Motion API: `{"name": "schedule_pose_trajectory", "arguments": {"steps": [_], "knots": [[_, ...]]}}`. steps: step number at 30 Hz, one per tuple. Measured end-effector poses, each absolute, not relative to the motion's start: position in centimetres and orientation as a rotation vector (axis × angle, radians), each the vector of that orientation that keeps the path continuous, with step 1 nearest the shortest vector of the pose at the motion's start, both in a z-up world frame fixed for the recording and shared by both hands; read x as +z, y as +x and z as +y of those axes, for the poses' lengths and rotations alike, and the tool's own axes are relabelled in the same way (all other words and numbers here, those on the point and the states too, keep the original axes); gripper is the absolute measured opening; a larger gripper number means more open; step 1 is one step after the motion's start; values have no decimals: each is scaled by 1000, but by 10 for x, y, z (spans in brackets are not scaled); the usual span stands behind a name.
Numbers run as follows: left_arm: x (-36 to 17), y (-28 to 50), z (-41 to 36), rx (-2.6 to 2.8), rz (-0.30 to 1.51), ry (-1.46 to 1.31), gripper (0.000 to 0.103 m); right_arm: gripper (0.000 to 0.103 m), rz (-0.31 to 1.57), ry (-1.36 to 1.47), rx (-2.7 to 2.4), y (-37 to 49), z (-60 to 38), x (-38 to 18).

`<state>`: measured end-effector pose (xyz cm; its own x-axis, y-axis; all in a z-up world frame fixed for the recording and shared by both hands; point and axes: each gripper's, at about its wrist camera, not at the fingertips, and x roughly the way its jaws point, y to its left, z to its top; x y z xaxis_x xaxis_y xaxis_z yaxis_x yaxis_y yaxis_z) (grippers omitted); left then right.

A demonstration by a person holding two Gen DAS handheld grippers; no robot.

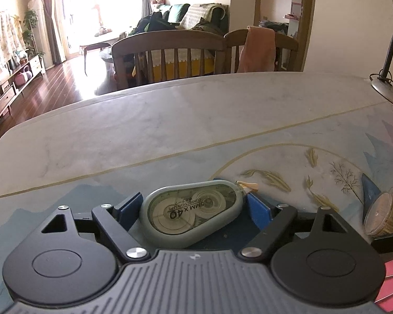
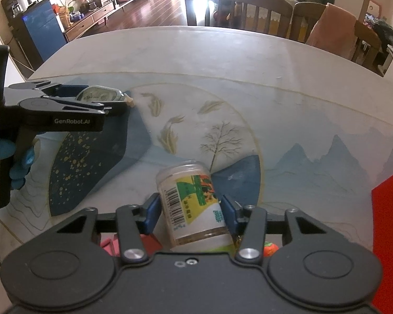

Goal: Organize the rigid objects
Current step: 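Grasp the white correction tape with left tool while right tool grasps the green-capped bottle, then carry the correction tape with left tool while right tool carries the bottle into the box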

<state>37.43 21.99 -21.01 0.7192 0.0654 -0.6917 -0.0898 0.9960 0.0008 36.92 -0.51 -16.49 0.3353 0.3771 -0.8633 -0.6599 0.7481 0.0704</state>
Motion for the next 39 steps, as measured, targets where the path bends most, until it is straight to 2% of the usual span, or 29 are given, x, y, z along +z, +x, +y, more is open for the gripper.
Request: {"name": "schedule_pose_trajectory", "arguments": {"steps": [3, 20, 39], "knots": [[-209, 371, 220, 81, 764, -53, 86, 45, 1015, -319, 687, 367, -7, -163], [-178, 324, 215, 114, 740, -166, 86, 42, 982, -243, 691, 335, -46, -132], [-98, 255, 152, 79, 741, -184, 86, 42, 973, -160, 698, 292, -122, -72]]}}
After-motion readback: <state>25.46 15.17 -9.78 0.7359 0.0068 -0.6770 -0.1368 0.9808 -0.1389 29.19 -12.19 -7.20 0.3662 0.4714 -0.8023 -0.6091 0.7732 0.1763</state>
